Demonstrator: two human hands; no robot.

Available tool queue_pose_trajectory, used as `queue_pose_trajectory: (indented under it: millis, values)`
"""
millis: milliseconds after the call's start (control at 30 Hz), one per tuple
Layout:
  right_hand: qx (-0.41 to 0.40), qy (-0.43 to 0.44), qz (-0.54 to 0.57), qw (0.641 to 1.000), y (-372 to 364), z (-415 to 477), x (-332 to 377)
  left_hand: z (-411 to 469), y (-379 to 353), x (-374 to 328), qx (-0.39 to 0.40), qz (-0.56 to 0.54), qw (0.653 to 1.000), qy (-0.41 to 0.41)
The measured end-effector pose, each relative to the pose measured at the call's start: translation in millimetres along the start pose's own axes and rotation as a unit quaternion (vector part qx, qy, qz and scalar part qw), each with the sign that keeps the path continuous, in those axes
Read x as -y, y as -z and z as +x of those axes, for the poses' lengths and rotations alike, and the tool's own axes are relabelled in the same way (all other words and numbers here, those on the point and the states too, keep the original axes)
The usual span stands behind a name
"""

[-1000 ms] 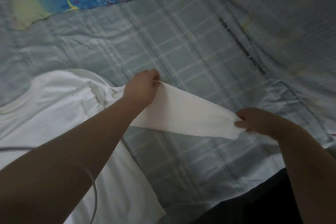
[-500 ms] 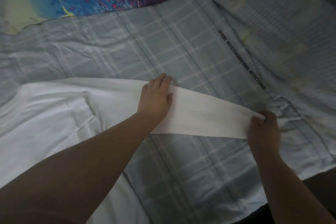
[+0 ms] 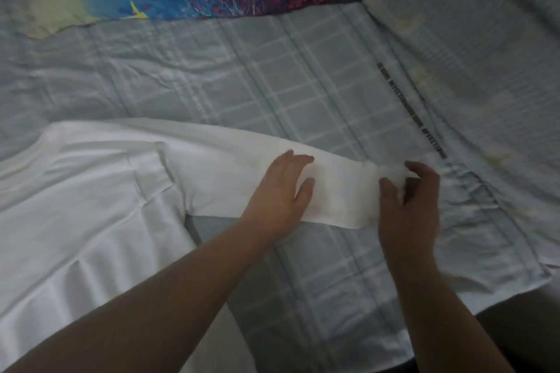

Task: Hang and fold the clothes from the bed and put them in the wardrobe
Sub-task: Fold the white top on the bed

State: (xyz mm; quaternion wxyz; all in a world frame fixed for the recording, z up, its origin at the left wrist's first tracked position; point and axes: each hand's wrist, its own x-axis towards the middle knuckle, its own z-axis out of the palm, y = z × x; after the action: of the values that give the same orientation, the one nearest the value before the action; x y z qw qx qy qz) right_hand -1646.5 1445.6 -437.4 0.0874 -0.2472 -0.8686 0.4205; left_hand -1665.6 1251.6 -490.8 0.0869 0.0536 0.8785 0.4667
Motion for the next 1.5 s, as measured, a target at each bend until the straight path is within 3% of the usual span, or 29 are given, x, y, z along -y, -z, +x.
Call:
queue_pose_trajectory:
  millis: [33, 100, 133, 167, 200, 233, 300, 367, 433, 633, 867, 1000, 1133, 1300, 1400, 1500]
  values:
    - [0.037, 0.025, 0.022, 0.999, -11.1, -13.4, 18.3, -7.5, 10.1, -13.2, -0.009, -0.17, 0.982, 0.085]
    - [0.153, 0.061, 0.084, 0.983, -36.4, -43.9, 49.7, -17.6, 36.6, -25.1, -0.021, -0.455, 0.855, 0.247]
    - [0.209, 0.077, 0.105, 0.969, -48.5, -59.8, 62.8, -22.6, 52.9, -19.7, -0.031, -0.536, 0.788, 0.3]
    - [0.248, 0.097, 0.111, 0.958, -59.9, -74.9, 72.4, -29.1, 71.1, -7.8, -0.042, -0.575, 0.748, 0.328]
    - [0.267, 0.12, 0.101, 0.951, -71.3, -88.4, 79.4, -38.1, 89.6, 6.4, -0.054, -0.591, 0.732, 0.334]
    - [0.268, 0.149, 0.072, 0.949, -82.8, -99.9, 83.8, -48.6, 107.7, 20.5, -0.066, -0.594, 0.734, 0.322]
    - [0.255, 0.217, -0.022, 0.942, -108.0, -121.5, 90.1, -73.3, 136.9, 46.0, -0.097, -0.544, 0.782, 0.288]
    - [0.272, 0.288, -0.127, 0.909, -138.6, -145.4, 96.3, -98.4, 161.0, 69.2, -0.149, -0.471, 0.818, 0.295]
    - [0.291, 0.339, -0.209, 0.87, -172.5, -175.9, 104.7, -123.1, 188.2, 88.9, -0.18, -0.43, 0.831, 0.302]
    - [0.332, 0.409, -0.246, 0.814, -266.6, -279.0, 147.4, -213.4, 278.1, 144.1, -0.313, -0.345, 0.809, 0.36]
    - [0.383, 0.465, -0.267, 0.753, -345.3, -387.4, 181.6, -302.2, 347.8, 214.8, -0.395, -0.289, 0.78, 0.389]
    - [0.394, 0.479, -0.279, 0.733, -371.6, -423.0, 184.1, -331.8, 361.9, 253.7, -0.415, -0.266, 0.766, 0.413]
    - [0.393, 0.492, -0.299, 0.717, -396.6, -451.4, 180.8, -352.5, 368.8, 282.6, -0.437, -0.173, 0.775, 0.423]
    - [0.377, 0.499, -0.331, 0.707, -417.9, -462.8, 163.7, -364.5, 366.4, 297.1, -0.422, -0.184, 0.775, 0.433]
    - [0.37, 0.504, -0.34, 0.702, -420.6, -462.8, 161.2, -374.3, 360.0, 289.8, -0.383, -0.047, 0.818, 0.426]
    - [0.366, 0.506, -0.325, 0.71, -411.9, -457.5, 166.2, -382.0, 350.1, 278.0, -0.325, 0.111, 0.873, 0.348]
